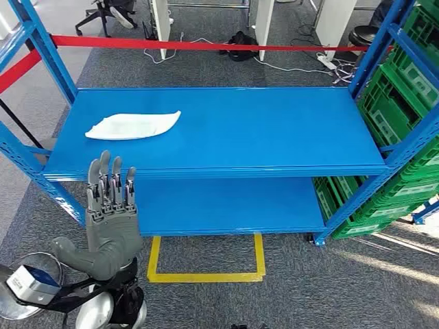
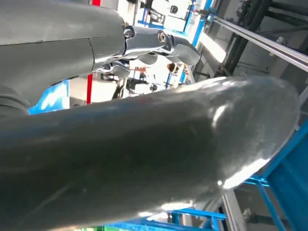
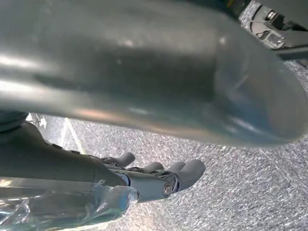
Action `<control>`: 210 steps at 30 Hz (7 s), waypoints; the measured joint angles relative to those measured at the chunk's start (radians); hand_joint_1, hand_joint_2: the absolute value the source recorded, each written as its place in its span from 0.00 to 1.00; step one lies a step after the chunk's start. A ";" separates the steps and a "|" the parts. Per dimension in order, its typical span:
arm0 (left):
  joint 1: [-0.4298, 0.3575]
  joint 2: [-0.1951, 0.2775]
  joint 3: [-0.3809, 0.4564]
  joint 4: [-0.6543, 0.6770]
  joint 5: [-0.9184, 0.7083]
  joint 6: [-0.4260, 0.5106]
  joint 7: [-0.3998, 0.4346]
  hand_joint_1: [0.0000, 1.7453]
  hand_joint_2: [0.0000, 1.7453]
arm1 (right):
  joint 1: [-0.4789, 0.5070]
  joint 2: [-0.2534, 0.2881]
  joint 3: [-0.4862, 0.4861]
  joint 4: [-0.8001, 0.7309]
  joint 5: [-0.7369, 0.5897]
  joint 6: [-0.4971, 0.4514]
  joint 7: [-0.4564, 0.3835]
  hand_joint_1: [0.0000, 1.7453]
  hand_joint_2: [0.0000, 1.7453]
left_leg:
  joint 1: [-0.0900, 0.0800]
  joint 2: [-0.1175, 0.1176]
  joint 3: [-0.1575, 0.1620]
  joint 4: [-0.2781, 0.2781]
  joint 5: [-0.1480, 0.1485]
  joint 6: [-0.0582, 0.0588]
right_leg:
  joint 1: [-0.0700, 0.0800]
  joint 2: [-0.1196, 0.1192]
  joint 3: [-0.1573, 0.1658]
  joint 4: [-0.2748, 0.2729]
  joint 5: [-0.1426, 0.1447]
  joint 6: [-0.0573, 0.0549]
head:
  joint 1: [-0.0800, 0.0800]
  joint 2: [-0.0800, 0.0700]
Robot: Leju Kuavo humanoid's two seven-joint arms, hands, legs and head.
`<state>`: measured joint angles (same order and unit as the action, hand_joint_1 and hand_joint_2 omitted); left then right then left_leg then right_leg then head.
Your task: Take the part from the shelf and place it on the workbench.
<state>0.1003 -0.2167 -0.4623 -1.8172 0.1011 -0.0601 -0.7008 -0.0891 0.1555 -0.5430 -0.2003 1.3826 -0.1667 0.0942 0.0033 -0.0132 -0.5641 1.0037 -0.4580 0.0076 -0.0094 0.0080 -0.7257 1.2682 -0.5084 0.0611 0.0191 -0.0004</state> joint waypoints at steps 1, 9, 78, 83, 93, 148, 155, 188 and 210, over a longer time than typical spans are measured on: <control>0.000 0.000 0.000 -0.001 -0.001 0.000 0.000 0.00 0.00 | -0.001 0.000 0.000 0.000 0.001 0.000 0.000 0.00 0.00 | 0.000 0.000 0.002 0.000 -0.003 -0.001 | 0.000 0.000 0.025 -0.048 0.022 -0.002 | 0.000 0.000; 0.001 -0.004 0.001 -0.029 0.004 -0.025 0.000 0.00 0.00 | -0.004 0.000 -0.001 0.000 0.004 0.004 0.001 0.00 0.00 | -0.003 0.000 0.019 0.008 -0.047 -0.041 | 0.004 0.000 0.153 -0.245 0.041 -0.038 | -0.004 0.000; 0.022 -0.012 0.037 -0.062 0.009 0.024 0.000 0.00 0.00 | 0.007 0.004 -0.004 -0.001 0.024 0.000 0.002 0.00 0.00 | 0.001 0.003 -0.192 0.215 0.011 -0.045 | -0.004 0.005 0.274 -0.253 -0.045 -0.042 | -0.011 0.000; 0.024 -0.014 0.041 -0.063 0.003 0.027 0.000 0.00 0.00 | 0.002 0.006 -0.004 0.000 0.026 0.001 0.000 0.00 0.00 | -0.002 0.004 -0.135 0.038 0.106 -0.018 | 0.004 0.010 0.322 -0.268 -0.103 -0.020 | -0.012 0.000; 0.025 -0.016 0.044 -0.067 -0.004 0.034 0.000 0.00 0.00 | 0.002 0.006 -0.005 0.000 0.027 0.003 0.000 0.00 0.00 | 0.001 -0.004 -0.087 0.029 0.055 0.012 | 0.003 0.001 0.126 -0.032 -0.122 -0.002 | -0.002 0.000; -0.017 0.003 -0.010 -0.013 -0.006 0.135 0.000 0.00 0.00 | -0.034 0.014 -0.006 0.000 0.028 0.028 0.049 0.00 1.00 | 0.007 -0.001 -0.031 0.003 0.035 -0.026 | -0.011 0.013 0.151 -0.234 0.045 -0.002 | -0.002 0.000; -0.036 0.031 -0.009 0.039 -0.047 0.178 0.013 0.00 0.00 | -0.033 0.014 -0.010 0.000 0.025 0.028 0.038 0.00 1.00 | 0.006 -0.001 -0.031 0.003 0.035 -0.026 | -0.012 0.012 0.152 -0.235 0.046 -0.002 | -0.002 0.000; -0.202 0.203 0.154 0.172 -0.466 0.282 0.212 0.00 0.50 | -0.038 0.017 -0.021 0.000 0.032 0.060 0.027 0.00 1.00 | 0.007 -0.001 -0.032 0.003 0.037 -0.028 | -0.012 0.013 0.152 -0.234 0.047 -0.004 | -0.002 0.000; -0.227 0.281 0.170 0.259 -0.725 0.275 0.401 0.00 1.00 | -0.038 0.022 -0.021 0.000 0.031 0.056 0.028 0.00 1.00 | 0.007 -0.001 -0.032 0.003 0.037 -0.028 | -0.011 0.013 0.151 -0.234 0.047 -0.004 | -0.002 0.000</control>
<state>-0.1271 0.0647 -0.2923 -1.5581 -0.6235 0.2153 -0.3001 -0.1271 0.1770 -0.5638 -0.2007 1.4141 -0.1110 0.1218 0.0101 -0.0141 -0.5957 1.0071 -0.4209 -0.0207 -0.0209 0.0210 -0.5743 1.0342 -0.4613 0.0570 0.0166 -0.0004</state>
